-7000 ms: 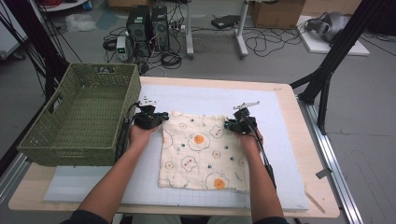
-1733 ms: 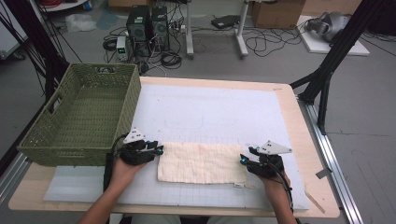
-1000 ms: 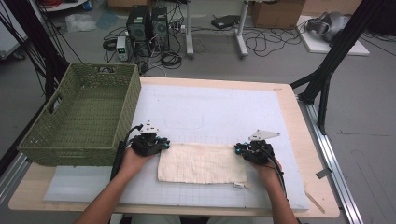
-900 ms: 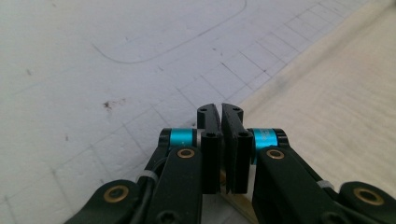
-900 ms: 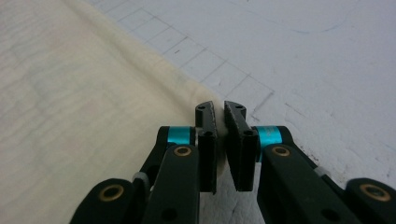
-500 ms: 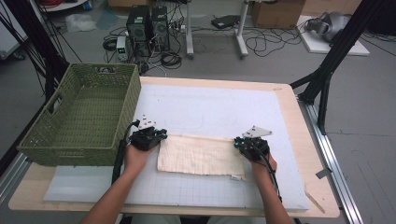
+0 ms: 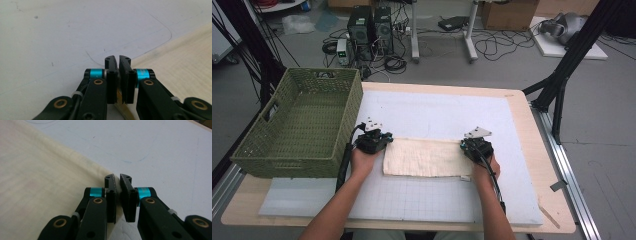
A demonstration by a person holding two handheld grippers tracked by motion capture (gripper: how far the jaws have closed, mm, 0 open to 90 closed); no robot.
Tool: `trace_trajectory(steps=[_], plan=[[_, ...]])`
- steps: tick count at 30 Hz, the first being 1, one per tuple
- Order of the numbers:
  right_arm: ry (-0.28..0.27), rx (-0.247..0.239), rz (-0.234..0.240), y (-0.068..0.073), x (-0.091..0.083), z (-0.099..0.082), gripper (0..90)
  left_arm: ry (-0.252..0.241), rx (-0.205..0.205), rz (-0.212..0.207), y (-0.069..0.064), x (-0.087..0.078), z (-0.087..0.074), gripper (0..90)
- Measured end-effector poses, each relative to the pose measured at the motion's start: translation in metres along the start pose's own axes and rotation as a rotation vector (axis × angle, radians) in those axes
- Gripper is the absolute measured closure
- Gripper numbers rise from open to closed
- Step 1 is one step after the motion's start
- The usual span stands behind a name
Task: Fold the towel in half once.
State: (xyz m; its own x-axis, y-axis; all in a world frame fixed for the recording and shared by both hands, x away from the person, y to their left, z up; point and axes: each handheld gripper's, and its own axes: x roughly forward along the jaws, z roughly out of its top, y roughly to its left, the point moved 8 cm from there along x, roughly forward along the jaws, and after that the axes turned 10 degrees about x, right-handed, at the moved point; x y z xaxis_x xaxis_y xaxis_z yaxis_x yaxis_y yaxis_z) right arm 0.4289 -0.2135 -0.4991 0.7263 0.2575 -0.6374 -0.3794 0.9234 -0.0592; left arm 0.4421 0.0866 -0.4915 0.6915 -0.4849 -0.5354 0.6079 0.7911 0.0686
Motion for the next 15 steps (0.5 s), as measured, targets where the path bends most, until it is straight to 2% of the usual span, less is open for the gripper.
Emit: trace_trajectory(steps=[2, 4, 5, 7, 9, 13, 15], plan=[[0.001, 0.007, -0.004, -0.002, 0.0, 0.0, 80.3, 0.008, -0.013, 0.002, 0.002, -0.001, -0.001, 72.2], [-0.009, 0.024, -0.015, -0.004, -0.002, 0.001, 68.9, 0.009, -0.041, 0.013, 0.006, -0.005, -0.001, 60.4], [-0.011, 0.035, -0.016, -0.005, -0.004, 0.001, 63.7, 0.008, -0.039, 0.015, 0.006, -0.009, 0.0, 56.7], [-0.036, 0.069, -0.001, -0.009, -0.011, 0.002, 56.8, -0.013, -0.005, 0.008, 0.004, -0.016, 0.004, 57.0], [-0.062, 0.087, 0.021, -0.011, -0.018, 0.003, 54.2, -0.035, 0.0, -0.003, 0.001, -0.02, 0.007, 57.8], [-0.094, 0.06, 0.072, -0.007, -0.035, 0.001, 54.2, -0.064, 0.031, -0.032, -0.008, -0.031, 0.009, 58.3], [-0.096, 0.033, 0.118, -0.001, -0.043, -0.005, 56.6, -0.071, 0.029, -0.061, -0.012, -0.034, 0.007, 60.2]])
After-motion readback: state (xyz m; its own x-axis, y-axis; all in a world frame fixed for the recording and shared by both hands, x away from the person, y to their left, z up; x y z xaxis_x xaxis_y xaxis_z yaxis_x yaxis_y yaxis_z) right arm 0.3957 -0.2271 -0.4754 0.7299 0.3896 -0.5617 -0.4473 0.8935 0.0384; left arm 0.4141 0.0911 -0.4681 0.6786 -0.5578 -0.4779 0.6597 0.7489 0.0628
